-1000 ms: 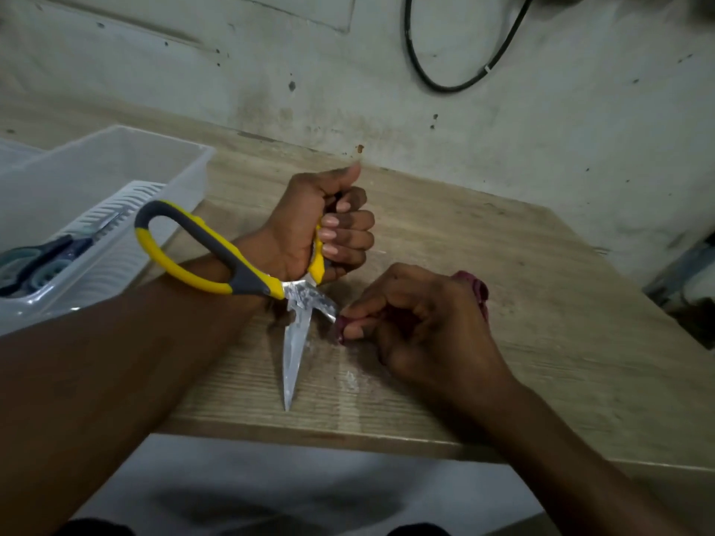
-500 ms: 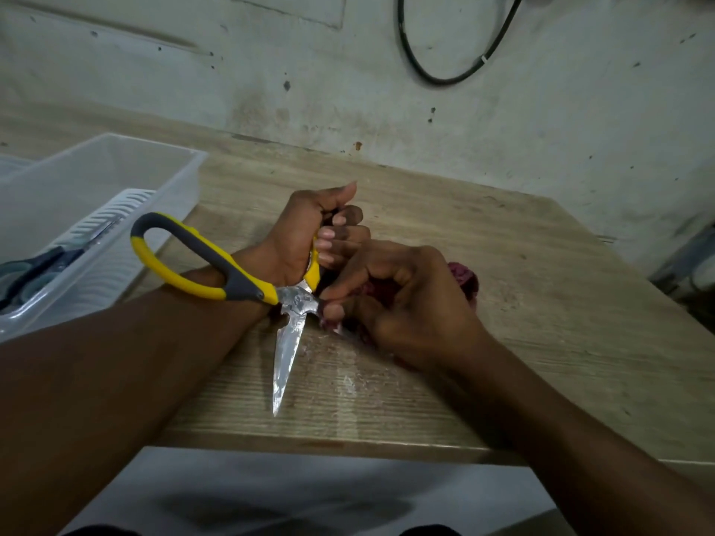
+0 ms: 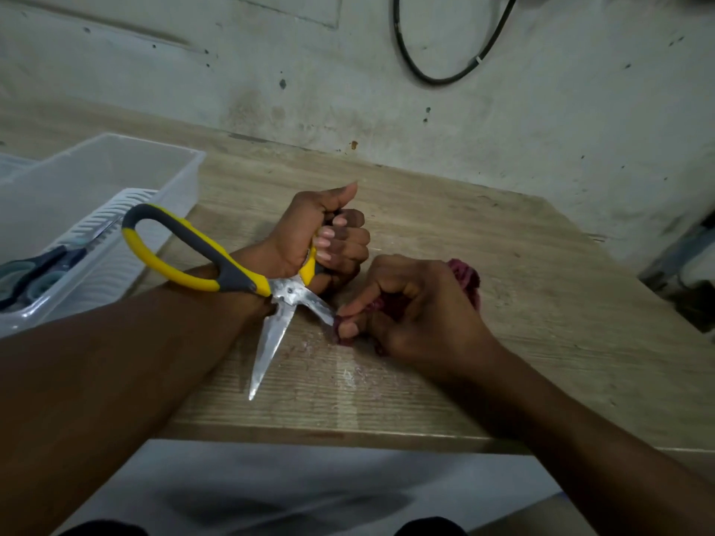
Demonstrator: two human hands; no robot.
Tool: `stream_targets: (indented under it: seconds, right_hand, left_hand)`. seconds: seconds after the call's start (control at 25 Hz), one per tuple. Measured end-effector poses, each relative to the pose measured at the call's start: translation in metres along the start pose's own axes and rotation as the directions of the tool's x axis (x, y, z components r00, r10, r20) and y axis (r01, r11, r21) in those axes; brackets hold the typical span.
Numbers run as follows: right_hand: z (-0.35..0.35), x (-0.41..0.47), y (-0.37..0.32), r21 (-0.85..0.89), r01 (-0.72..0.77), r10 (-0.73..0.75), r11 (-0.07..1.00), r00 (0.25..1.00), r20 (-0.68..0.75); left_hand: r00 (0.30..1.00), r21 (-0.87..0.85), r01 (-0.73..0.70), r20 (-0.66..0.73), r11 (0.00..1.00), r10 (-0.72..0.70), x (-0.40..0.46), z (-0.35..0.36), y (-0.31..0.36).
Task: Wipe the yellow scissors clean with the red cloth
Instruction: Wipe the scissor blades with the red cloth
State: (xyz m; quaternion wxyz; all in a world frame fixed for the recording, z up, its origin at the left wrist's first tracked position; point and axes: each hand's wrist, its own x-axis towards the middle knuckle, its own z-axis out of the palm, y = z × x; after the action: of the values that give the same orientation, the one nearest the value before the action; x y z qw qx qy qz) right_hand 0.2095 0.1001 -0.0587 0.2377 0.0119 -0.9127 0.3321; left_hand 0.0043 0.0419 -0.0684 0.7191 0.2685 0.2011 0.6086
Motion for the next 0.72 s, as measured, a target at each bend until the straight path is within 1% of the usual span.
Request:
stream_targets:
  seconds: [0.08,0.16,0.2,0.28,0.36,0.4,0.48,0.56,0.64,0.72]
  right_hand:
    - [0.007,0.003,-0.001,0.012,0.000,0.001,1.000,0.999,-0.035]
    - [0.008,0.003,-0.004,0.034,-0.043,0.045,0.998,0.998,-0.040]
    - [0.003,0.001,-0.004,0.034,-0.068,0.069,0.997,0.998,-0.014]
    - [-0.015,-0.003,0.002,0.017,-0.109,0.106,0.994,0.989,0.106]
    - [-0.033,-0.009,0.008,-0.037,-0.046,0.053,0.998,0.972,0.230]
    - [-0.037,-0.012,0.010,-0.057,-0.010,0.025,0.998,0.966,0.258]
    - [-0.037,-0.017,0.013,-0.059,-0.018,0.031,0.998,0.971,0.238]
    - [-0.028,-0.013,0.015,-0.008,-0.031,0.032,0.999,0.986,0.161]
    - [-0.014,0.000,0.014,0.073,0.017,-0.024,0.997,0.995,0.095]
    - [0.004,0.014,0.010,0.129,0.056,-0.063,0.990,0.996,0.056]
  left_hand:
    - [0.999,-0.002,0.030,0.038,1.000,-0.030,-0.002,-0.001,0.002]
    - [0.997,0.009,0.034,0.064,0.999,-0.035,-0.002,0.000,-0.001]
    - [0.997,0.003,0.036,0.068,0.999,-0.037,-0.002,0.001,-0.002]
    - [0.999,0.005,0.022,0.023,1.000,-0.022,-0.001,0.003,-0.004]
    - [1.000,0.013,0.010,-0.020,1.000,-0.010,-0.003,0.004,-0.006]
    - [0.999,0.023,-0.001,-0.038,1.000,0.002,-0.003,0.003,-0.006]
    - [0.999,0.040,-0.005,-0.048,0.999,0.007,-0.002,0.003,-0.006]
    - [0.998,0.054,0.003,-0.061,0.999,0.001,0.000,0.003,-0.006]
    - [0.997,0.081,0.000,-0.079,0.997,0.006,0.001,0.004,-0.003]
    - [0.996,0.157,0.002,-0.086,0.988,0.012,0.002,0.000,0.004]
